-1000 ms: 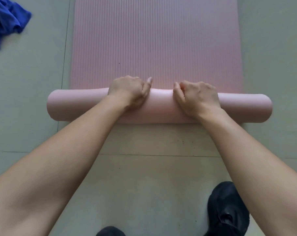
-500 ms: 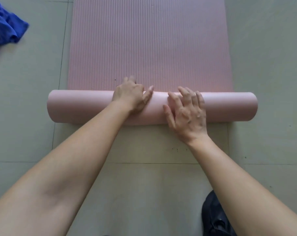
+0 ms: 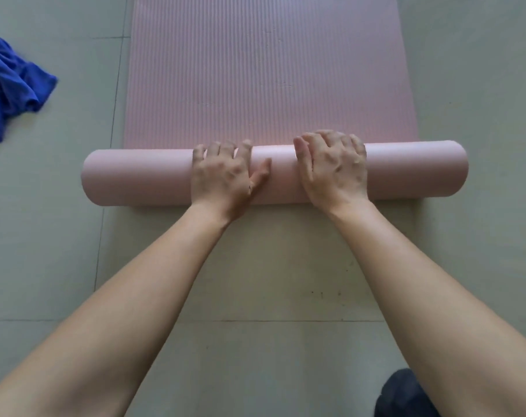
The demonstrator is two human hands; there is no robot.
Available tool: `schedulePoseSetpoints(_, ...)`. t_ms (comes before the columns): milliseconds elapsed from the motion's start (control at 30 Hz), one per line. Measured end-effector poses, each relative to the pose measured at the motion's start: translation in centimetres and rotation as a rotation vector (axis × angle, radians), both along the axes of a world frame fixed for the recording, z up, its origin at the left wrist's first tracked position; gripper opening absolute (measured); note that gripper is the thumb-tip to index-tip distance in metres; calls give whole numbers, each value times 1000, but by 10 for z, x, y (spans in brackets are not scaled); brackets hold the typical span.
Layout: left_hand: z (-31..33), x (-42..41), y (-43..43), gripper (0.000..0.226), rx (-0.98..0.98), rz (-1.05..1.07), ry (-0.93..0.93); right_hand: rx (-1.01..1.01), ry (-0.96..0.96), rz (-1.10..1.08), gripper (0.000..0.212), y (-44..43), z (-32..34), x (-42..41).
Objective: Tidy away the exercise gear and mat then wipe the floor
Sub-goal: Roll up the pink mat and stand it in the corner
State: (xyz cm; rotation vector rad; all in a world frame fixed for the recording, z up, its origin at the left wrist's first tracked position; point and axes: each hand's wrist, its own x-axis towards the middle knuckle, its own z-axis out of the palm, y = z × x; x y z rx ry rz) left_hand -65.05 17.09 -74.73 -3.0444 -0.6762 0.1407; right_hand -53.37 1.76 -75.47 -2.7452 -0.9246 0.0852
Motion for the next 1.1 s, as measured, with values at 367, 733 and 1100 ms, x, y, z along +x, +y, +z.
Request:
schedulePoseSetpoints(367,16,0,7,68,-198,-73,258,32,-156,91,53,-50,-10,-65)
schedulePoseSetpoints(733,0,-8,-5,73,-128,-5,74,101,-83,-152,53,15,5,-7)
schedulePoseSetpoints(1100,18,44,23,74,-173,-5,216,114,-211,20,49,-34,-3,-40)
